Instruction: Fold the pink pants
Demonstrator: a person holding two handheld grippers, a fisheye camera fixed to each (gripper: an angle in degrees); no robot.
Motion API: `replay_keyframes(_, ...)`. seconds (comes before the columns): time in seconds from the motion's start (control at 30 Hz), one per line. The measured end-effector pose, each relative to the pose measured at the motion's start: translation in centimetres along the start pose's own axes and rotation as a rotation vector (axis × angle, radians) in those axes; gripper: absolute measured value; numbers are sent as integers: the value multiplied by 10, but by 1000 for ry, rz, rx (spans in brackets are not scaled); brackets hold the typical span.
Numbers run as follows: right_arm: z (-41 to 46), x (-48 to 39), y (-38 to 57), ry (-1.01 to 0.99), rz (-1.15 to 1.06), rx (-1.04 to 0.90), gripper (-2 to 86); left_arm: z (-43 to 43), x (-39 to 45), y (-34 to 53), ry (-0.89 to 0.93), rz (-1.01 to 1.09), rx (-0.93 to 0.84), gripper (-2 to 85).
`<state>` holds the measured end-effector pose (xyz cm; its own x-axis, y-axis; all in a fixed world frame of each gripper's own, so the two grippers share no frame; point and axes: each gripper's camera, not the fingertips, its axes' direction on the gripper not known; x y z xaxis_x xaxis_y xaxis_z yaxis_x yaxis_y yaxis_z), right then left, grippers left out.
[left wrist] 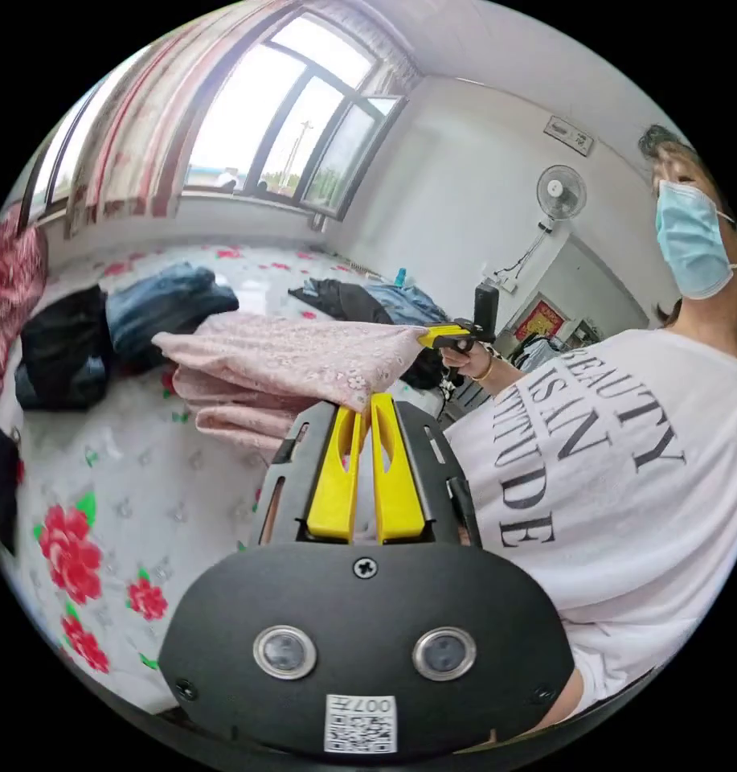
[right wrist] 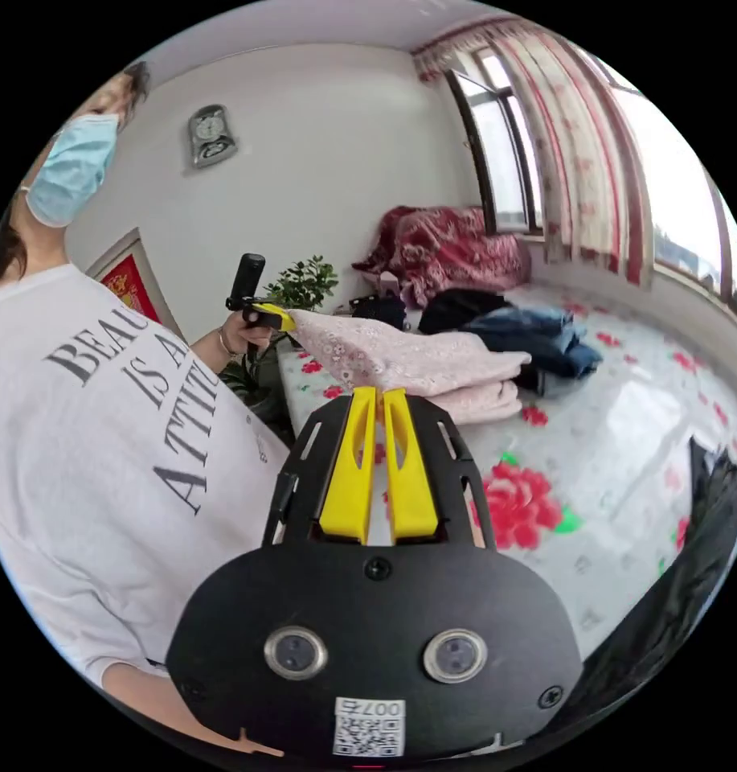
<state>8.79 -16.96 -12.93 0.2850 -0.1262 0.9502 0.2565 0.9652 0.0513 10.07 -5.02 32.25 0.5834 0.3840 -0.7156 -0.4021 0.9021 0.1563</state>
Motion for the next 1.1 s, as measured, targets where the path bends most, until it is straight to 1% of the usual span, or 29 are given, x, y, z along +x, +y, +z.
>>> replay_keyframes(0.07, 40, 3, 54, -86, 238, -79, -3, 37, -26, 58, 103, -247, -51, -8)
replay_keyframes(0.1, 47, 2, 65, -100, 281, -88, -3, 43, -31, 71, 126, -308, -50, -8)
replay_keyframes(0.13, 58, -1, 78, -120, 340, -121, -3, 52, -40, 92, 161, -412, -60, -8)
replay_keyframes(0.17, 67, -4, 84, -141, 366, -154, -3, 56, -44, 103, 191, -462, -69, -8)
replay_keyframes(0.3, 76, 4, 66, -193, 366, -202, -2, 52, -55, 85, 199, -439, -105, -8)
replay_keyframes(0.4, 79, 34, 30, -189, 357, -174, -2, 49, -79, 46, 164, -418, -90, -7)
replay_keyframes(0.5, 91, 79, -21, -152, 367, -173, 1, 54, -126, 4, 121, -498, -53, -2)
replay_keyframes(0.53, 100, 99, -46, -107, 367, -191, 3, 57, -147, -14, 105, -526, -32, 5)
replay_keyframes(0.6, 118, 131, -82, -46, 385, -203, 9, 62, -178, -38, 27, -567, 6, 27)
replay_keyframes(0.63, 131, 157, -100, -19, 446, -198, 16, 68, -199, -50, -22, -594, 26, 51)
replay_keyframes(0.7, 154, 191, -114, 51, 501, -219, 30, 81, -230, -58, -41, -661, 3, 100)
replay_keyframes(0.73, 171, 212, -112, 111, 559, -296, 38, 90, -249, -58, -30, -721, -49, 140)
replay_keyframes(0.77, 182, 228, -103, 134, 634, -362, 46, 95, -261, -55, -31, -758, -97, 149)
replay_keyframes(0.8, 184, 233, -97, 117, 657, -373, 51, 95, -264, -53, -40, -761, -109, 154)
replay_keyframes(0.87, 180, 239, -64, 36, 716, -339, 69, 86, -260, -38, -82, -702, -122, 152)
replay_keyframes(0.93, 174, 241, -34, 3, 770, -317, 78, 83, -255, -17, -99, -690, -170, 155)
replay_keyframes(1.0, 173, 245, -5, -49, 845, -299, 86, 84, -253, 10, -48, -730, -203, 160)
replay_keyframes(1.07, 179, 253, 24, -134, 965, -276, 94, 87, -251, 41, 44, -802, -207, 166)
replay_keyframes(1.1, 180, 255, 28, -149, 980, -268, 95, 87, -250, 47, 66, -816, -203, 167)
